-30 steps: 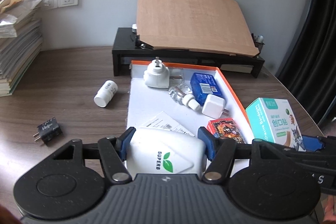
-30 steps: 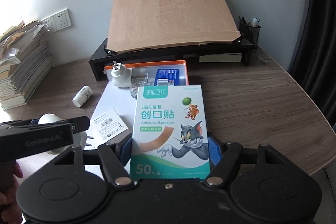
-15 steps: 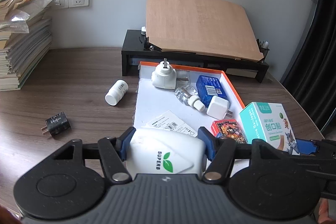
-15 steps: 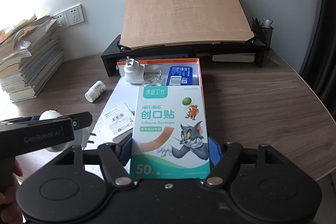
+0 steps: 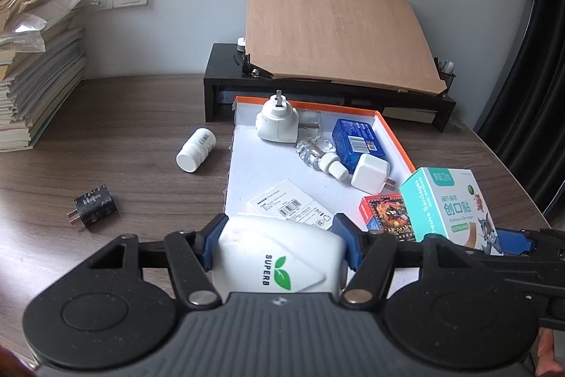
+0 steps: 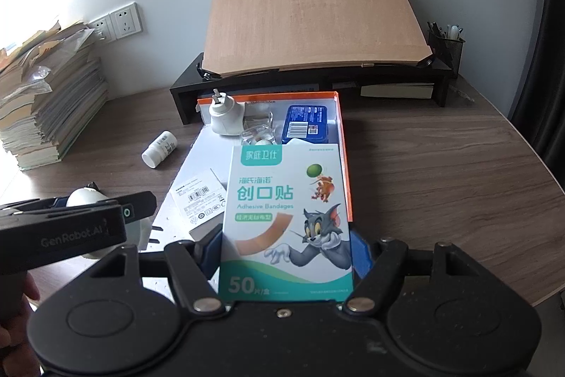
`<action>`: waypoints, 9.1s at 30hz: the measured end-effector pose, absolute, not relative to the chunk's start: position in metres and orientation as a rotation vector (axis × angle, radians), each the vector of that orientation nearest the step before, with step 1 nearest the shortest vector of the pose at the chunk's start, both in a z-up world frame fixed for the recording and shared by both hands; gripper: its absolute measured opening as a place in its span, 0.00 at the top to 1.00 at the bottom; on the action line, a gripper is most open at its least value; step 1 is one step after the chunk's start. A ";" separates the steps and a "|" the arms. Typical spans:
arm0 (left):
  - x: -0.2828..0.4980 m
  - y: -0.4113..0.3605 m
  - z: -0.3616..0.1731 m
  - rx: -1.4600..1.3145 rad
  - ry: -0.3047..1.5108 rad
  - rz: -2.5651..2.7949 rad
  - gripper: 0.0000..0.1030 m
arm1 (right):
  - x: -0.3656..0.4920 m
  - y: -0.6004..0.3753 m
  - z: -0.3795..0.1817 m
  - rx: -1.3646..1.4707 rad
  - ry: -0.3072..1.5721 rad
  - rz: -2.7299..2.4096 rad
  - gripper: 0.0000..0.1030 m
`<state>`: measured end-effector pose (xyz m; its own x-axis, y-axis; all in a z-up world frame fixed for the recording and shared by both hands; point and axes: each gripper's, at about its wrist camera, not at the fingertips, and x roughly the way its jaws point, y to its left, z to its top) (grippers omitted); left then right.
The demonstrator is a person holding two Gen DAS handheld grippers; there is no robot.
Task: Organize rigid objects
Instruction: 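Carry the air freshener and bandage box over the tray with both grippers, then lower the air freshener and bandage box into the tray and open both grippers, then grasp the black charger with the left gripper while the right gripper grasps the white pill bottle, then carry the black charger and pill bottle over the tray with both grippers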
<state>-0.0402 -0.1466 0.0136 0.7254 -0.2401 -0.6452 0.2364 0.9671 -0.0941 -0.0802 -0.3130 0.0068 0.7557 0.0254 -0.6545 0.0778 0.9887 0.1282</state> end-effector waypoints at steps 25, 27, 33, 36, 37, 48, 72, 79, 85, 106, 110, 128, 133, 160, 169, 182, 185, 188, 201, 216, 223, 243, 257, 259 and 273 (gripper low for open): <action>-0.028 -0.140 0.004 -0.001 0.754 -0.248 0.37 | -0.063 -0.308 0.000 0.138 0.753 -0.002 0.19; -0.027 -0.139 0.004 -0.005 0.754 -0.247 0.37 | -0.063 -0.307 -0.001 0.136 0.753 -0.003 0.19; -0.026 -0.140 0.002 -0.004 0.762 -0.248 0.37 | -0.062 -0.307 -0.003 0.135 0.760 -0.005 0.19; -0.026 -0.142 0.000 -0.003 0.764 -0.247 0.37 | -0.061 -0.308 -0.003 0.136 0.761 -0.006 0.19; -0.025 -0.142 0.000 -0.002 0.765 -0.248 0.37 | -0.060 -0.308 -0.003 0.137 0.761 -0.005 0.19; -0.024 -0.147 -0.003 0.001 0.770 -0.256 0.37 | -0.060 -0.310 -0.006 0.139 0.766 -0.011 0.19; -0.029 -0.150 -0.003 -0.006 0.762 -0.253 0.37 | -0.066 -0.310 0.000 0.142 0.695 -0.021 0.18; -0.027 -0.152 -0.004 -0.008 0.767 -0.263 0.37 | -0.066 -0.309 0.005 0.119 0.672 -0.025 0.17; -0.027 -0.157 -0.009 -0.005 0.794 -0.298 0.37 | -0.069 -0.310 0.009 0.105 0.658 -0.060 0.16; -0.022 -0.107 0.004 -0.078 0.781 -0.254 0.20 | -0.057 -0.280 0.016 0.129 0.650 -0.040 0.16; -0.020 -0.080 0.003 -0.088 0.788 -0.186 0.19 | -0.047 -0.257 0.016 0.115 0.663 0.006 0.16; 0.042 0.022 -0.020 0.109 0.789 -0.135 0.14 | -0.009 -0.178 0.012 0.077 0.704 0.089 0.16; 0.069 0.027 -0.034 0.174 0.801 -0.276 0.18 | 0.000 -0.171 0.008 0.073 0.728 0.045 0.16; 0.116 0.063 -0.030 0.014 0.888 -0.167 0.65 | 0.152 -0.110 -0.040 0.188 0.863 -0.018 0.16; 0.125 0.080 -0.017 -0.015 0.880 -0.086 0.65 | 0.195 -0.103 -0.060 0.133 0.912 -0.062 0.21; 0.122 0.061 -0.007 -0.035 0.883 -0.070 0.65 | 0.164 -0.109 -0.039 0.075 0.853 0.041 0.61; 0.117 0.048 0.000 -0.028 0.871 -0.075 0.65 | 0.145 -0.117 -0.023 0.078 0.815 0.057 0.61; 0.109 0.031 0.009 -0.016 0.856 -0.087 0.65 | 0.128 -0.130 -0.008 0.085 0.782 0.062 0.61; 0.065 -0.064 0.033 -0.002 0.809 -0.206 0.65 | 0.033 -0.220 0.025 0.131 0.719 -0.037 0.61; 0.029 -0.151 0.037 0.039 0.799 -0.313 0.65 | -0.037 -0.304 0.029 0.195 0.704 -0.139 0.61; 0.025 -0.162 0.036 0.055 0.800 -0.322 0.65 | -0.041 -0.311 0.027 0.202 0.692 -0.125 0.61; 0.032 -0.159 0.041 0.068 0.776 -0.297 0.65 | -0.020 -0.304 0.029 0.218 0.677 -0.075 0.61; 0.036 -0.157 0.039 0.064 0.780 -0.307 0.65 | -0.017 -0.302 0.031 0.236 0.672 -0.090 0.61; 0.036 -0.157 0.039 0.062 0.782 -0.307 0.65 | -0.018 -0.301 0.032 0.236 0.670 -0.092 0.61; 0.035 -0.157 0.035 0.060 0.797 -0.323 0.65 | -0.018 -0.298 0.031 0.236 0.678 -0.100 0.61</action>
<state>0.0355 -0.1573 0.0346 0.6524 -0.2620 -0.7112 0.3069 0.9493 -0.0682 -0.0176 -0.2982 0.0313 0.7754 -0.0154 -0.6313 0.1681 0.9686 0.1829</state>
